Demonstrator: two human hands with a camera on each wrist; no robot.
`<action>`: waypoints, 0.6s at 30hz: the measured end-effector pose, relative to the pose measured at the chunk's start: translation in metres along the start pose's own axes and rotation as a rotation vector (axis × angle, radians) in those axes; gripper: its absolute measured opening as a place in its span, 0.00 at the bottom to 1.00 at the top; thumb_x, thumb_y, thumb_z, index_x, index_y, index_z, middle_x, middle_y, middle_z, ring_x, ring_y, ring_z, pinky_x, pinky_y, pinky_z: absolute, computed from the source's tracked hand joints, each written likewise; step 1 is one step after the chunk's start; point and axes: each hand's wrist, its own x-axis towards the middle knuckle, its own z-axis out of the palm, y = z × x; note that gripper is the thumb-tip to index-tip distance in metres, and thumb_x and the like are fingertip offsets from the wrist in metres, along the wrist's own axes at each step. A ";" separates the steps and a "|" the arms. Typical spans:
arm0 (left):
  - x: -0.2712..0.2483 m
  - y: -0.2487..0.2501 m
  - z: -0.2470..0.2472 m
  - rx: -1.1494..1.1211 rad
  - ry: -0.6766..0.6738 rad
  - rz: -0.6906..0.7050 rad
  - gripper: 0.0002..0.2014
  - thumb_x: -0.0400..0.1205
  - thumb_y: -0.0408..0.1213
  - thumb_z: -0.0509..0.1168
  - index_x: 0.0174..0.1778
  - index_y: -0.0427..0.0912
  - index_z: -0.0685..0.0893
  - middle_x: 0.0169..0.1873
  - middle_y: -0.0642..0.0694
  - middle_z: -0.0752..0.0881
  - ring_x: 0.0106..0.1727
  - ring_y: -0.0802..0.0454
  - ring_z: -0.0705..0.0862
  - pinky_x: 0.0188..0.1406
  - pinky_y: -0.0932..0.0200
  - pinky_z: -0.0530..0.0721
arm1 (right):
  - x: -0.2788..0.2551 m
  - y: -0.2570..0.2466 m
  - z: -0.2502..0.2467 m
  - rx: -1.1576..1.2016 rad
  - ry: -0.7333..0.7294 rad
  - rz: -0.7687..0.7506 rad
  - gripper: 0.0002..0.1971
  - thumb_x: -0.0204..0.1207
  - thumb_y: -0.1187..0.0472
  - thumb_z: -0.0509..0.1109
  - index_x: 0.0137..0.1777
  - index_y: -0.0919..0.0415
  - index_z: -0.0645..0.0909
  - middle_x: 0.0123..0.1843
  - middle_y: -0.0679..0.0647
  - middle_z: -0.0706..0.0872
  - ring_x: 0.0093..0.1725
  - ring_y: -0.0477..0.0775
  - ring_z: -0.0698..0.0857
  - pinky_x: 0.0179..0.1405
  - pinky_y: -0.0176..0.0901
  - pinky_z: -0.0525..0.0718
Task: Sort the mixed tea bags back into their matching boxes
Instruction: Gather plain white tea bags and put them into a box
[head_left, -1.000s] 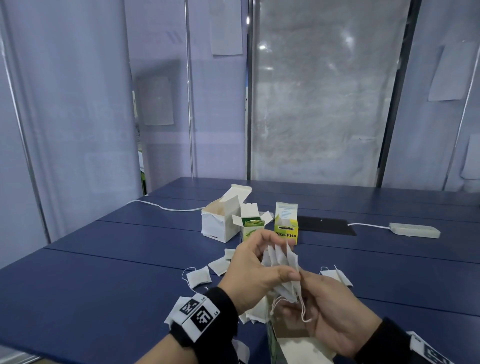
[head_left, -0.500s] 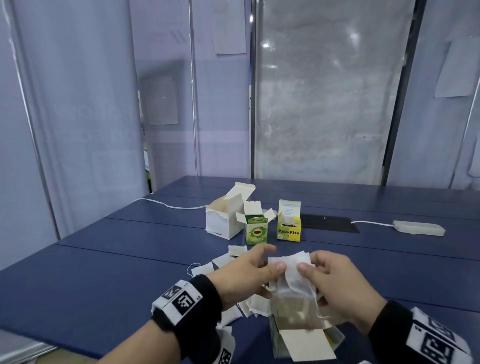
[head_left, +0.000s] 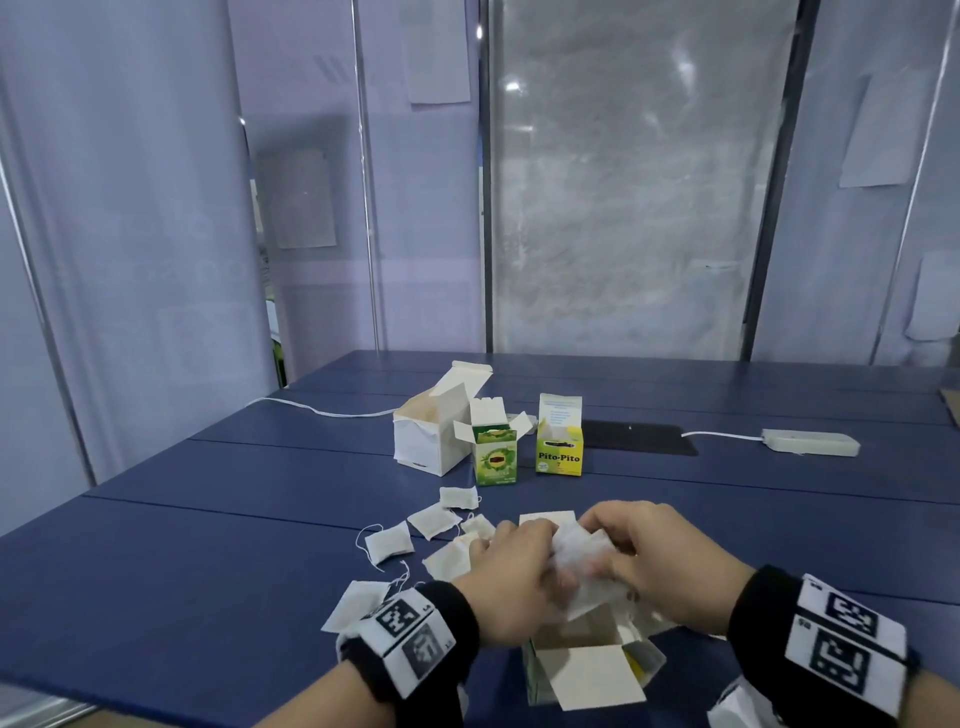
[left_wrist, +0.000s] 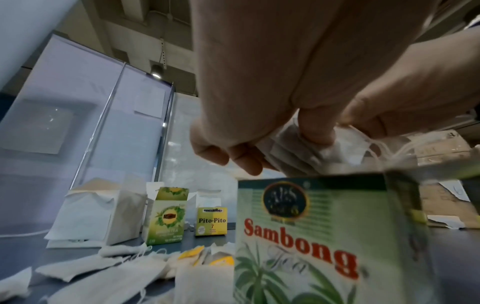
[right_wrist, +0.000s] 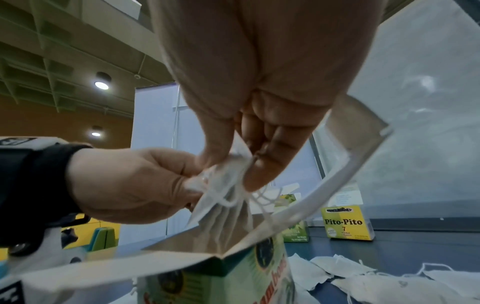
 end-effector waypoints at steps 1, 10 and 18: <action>0.000 -0.001 0.002 0.026 -0.021 -0.014 0.07 0.85 0.44 0.55 0.49 0.47 0.65 0.40 0.51 0.65 0.48 0.47 0.62 0.53 0.50 0.64 | 0.000 0.001 0.001 -0.020 -0.037 0.001 0.11 0.72 0.56 0.74 0.53 0.46 0.82 0.47 0.44 0.88 0.48 0.45 0.84 0.51 0.45 0.84; 0.010 -0.020 0.034 0.339 0.094 0.010 0.28 0.73 0.60 0.62 0.68 0.55 0.71 0.66 0.52 0.64 0.67 0.47 0.60 0.58 0.46 0.57 | 0.006 0.007 0.022 -0.235 -0.090 -0.002 0.11 0.69 0.67 0.65 0.46 0.50 0.82 0.44 0.46 0.86 0.46 0.48 0.82 0.45 0.44 0.84; 0.007 -0.041 0.022 -0.238 0.129 -0.032 0.22 0.67 0.47 0.79 0.57 0.50 0.85 0.59 0.60 0.75 0.55 0.62 0.74 0.55 0.75 0.70 | 0.018 0.001 0.029 -0.555 -0.206 0.018 0.08 0.70 0.63 0.64 0.45 0.49 0.79 0.48 0.49 0.84 0.46 0.56 0.83 0.33 0.41 0.72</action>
